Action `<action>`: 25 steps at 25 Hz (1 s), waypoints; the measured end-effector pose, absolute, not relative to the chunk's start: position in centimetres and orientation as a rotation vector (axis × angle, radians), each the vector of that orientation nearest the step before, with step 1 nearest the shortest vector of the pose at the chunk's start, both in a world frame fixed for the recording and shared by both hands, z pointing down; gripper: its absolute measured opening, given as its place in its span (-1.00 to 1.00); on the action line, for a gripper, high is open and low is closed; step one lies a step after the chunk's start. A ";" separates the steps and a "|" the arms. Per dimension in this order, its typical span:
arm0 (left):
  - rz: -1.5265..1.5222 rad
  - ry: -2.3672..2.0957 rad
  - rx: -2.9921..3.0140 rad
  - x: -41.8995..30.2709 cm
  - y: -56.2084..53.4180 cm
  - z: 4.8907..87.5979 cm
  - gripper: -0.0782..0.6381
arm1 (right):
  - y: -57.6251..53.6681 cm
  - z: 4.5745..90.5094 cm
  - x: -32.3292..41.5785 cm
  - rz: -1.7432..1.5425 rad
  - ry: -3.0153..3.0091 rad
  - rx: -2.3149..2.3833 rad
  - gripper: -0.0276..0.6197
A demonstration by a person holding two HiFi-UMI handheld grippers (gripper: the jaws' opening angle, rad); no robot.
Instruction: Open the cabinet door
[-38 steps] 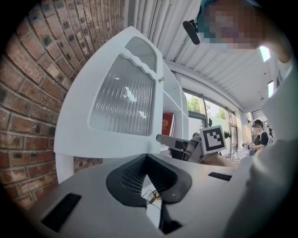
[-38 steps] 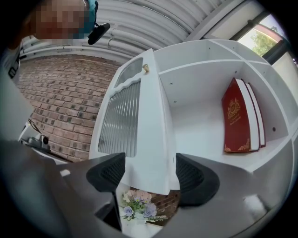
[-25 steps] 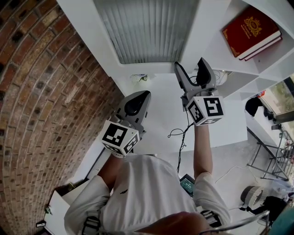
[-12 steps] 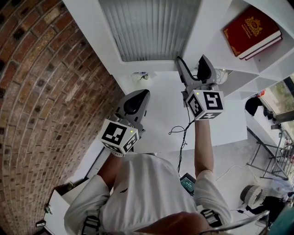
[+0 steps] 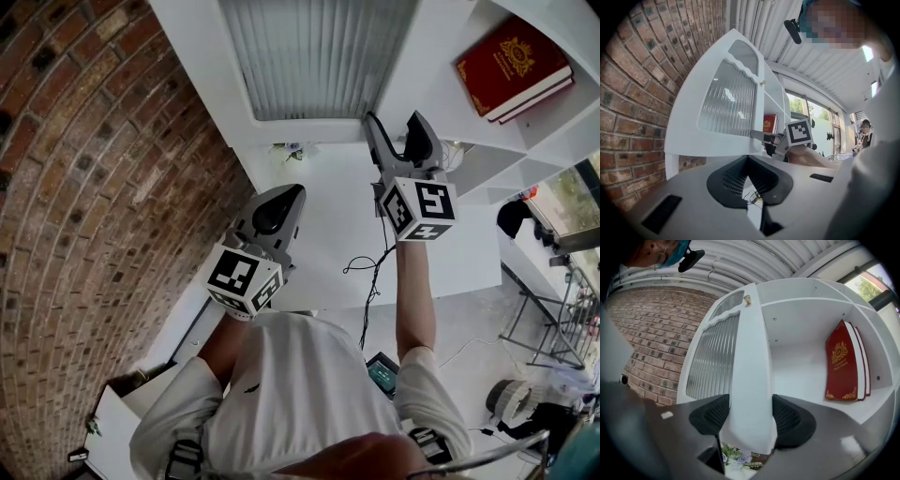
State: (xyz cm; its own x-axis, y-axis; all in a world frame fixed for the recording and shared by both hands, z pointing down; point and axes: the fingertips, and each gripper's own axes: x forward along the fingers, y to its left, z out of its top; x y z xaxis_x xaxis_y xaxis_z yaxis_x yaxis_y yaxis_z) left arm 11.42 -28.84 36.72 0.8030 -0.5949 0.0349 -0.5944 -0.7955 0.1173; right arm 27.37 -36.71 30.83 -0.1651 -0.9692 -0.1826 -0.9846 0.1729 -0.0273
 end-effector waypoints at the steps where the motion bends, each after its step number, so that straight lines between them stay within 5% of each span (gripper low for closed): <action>1: -0.007 -0.953 2.861 11.3 -28.8 36.8 -0.76 | -36.7 30.8 27.4 0.141 2.274 -1.924 0.00; 25: -0.019 -0.915 2.870 10.6 -27.0 36.8 -0.76 | -33.6 30.8 26.8 0.145 2.218 -1.976 -0.05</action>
